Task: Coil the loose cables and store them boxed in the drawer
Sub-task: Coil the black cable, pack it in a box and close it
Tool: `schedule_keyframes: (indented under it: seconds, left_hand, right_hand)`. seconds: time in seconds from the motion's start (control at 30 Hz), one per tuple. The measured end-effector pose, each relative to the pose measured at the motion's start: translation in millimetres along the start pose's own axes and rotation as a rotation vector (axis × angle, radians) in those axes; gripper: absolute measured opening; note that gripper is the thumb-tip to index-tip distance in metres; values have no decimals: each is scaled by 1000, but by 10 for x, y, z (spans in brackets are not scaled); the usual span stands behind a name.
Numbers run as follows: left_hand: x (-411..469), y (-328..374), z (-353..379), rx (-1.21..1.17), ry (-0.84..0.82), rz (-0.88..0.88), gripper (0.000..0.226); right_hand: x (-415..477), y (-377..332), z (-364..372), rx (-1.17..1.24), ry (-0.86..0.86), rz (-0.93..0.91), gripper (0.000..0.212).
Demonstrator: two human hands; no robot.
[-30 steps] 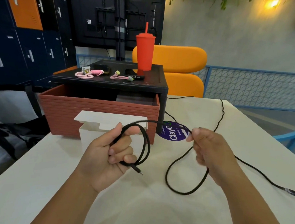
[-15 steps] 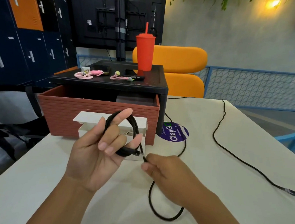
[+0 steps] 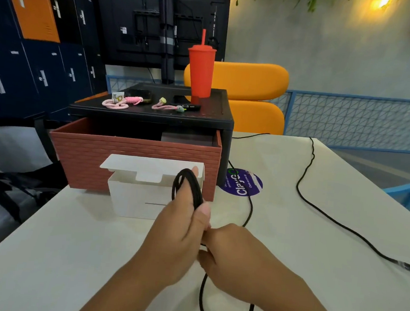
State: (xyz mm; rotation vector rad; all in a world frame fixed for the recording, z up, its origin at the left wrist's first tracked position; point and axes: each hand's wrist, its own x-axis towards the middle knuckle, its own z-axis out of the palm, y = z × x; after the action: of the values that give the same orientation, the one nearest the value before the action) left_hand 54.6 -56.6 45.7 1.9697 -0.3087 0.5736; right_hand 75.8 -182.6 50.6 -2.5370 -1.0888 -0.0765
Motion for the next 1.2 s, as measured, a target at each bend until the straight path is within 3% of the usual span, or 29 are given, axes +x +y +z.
schedule_keyframes:
  seconds: [0.13, 0.3, 0.4, 0.47, 0.53, 0.7, 0.77, 0.9, 1.03, 1.1, 1.17, 1.2]
  left_hand:
    - [13, 41, 12, 279, -2, 19, 55]
    - [14, 92, -16, 405, -101, 10, 45]
    - [18, 68, -59, 339, -178, -82, 30]
    - [29, 84, -81, 171, -238, -208, 20]
    - [43, 70, -94, 20, -294, -288, 33]
    - [37, 90, -157, -159, -426, -286, 8]
    - [36, 128, -197, -304, -519, -282, 11]
    - [32, 115, -251, -687, -607, -251, 15]
    - [48, 11, -283, -1021, -503, -281, 30]
    - [96, -94, -297, -1240, -547, -260, 29]
    - [161, -139, -309, -1492, -640, -242, 37]
    - [177, -140, -341, -1548, -610, -268, 41]
  right_hand:
    - [-24, 7, -120, 17, 47, 2, 21]
    - [-60, 74, -250, 39, 136, 25, 13]
    - [-81, 190, -341, -34, 224, 88, 16]
    - [-98, 283, -381, -44, 331, 97, 20]
    - [-107, 403, -402, -137, 484, 68, 25]
    - [-168, 629, -460, -163, 871, 176, 25]
    - [-180, 701, -462, -217, 975, 225, 32]
    - [-141, 788, -386, -244, 1049, 165, 34]
    - [-85, 770, -306, -133, 1058, 167, 37]
    - [-78, 726, -276, 31, 1061, 237, 33]
    - [-51, 683, -254, 290, 1053, 283, 14]
    - [-26, 664, -253, 437, 1040, 277, 9]
